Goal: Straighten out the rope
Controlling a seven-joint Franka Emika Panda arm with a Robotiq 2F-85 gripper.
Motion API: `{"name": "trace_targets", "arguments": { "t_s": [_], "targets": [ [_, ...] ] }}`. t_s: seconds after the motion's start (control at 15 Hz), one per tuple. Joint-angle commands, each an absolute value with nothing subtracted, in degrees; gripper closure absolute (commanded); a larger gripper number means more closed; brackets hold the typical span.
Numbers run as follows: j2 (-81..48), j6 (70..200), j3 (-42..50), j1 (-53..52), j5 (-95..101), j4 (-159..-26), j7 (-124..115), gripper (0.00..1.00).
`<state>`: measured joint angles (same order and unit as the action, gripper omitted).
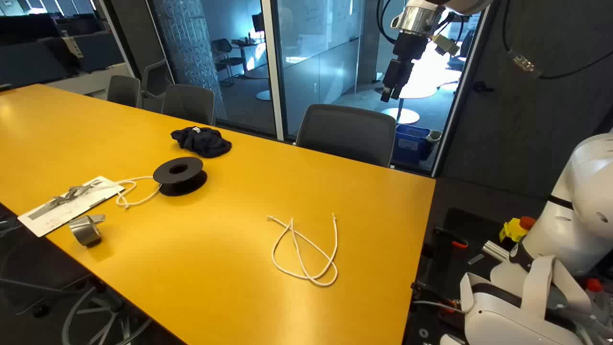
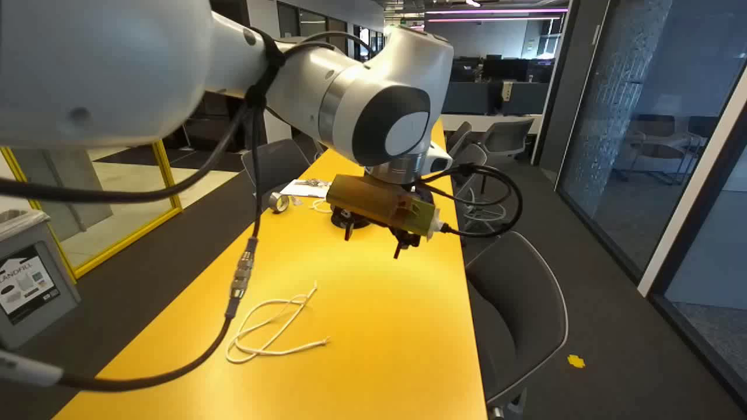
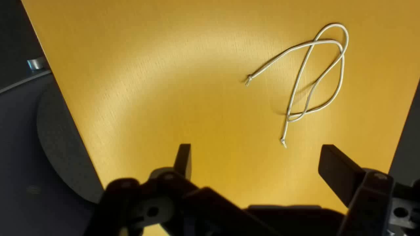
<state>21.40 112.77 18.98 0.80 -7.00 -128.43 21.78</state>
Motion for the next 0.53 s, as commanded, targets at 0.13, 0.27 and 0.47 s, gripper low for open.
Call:
{"name": "trace_targets", "arguments": {
  "t_s": [0.13, 0.27, 0.47],
  "targets": [
    [21.32, 112.6, 17.32, 2.75, -7.75, -127.6, 22.4, 0.0],
    [21.43, 112.6, 17.33, 2.74, -7.76, -127.55, 22.4, 0.0],
    [20.26, 115.96, 16.39, 2.52, -8.18, -129.78, 21.7, 0.0]
  ]
}}
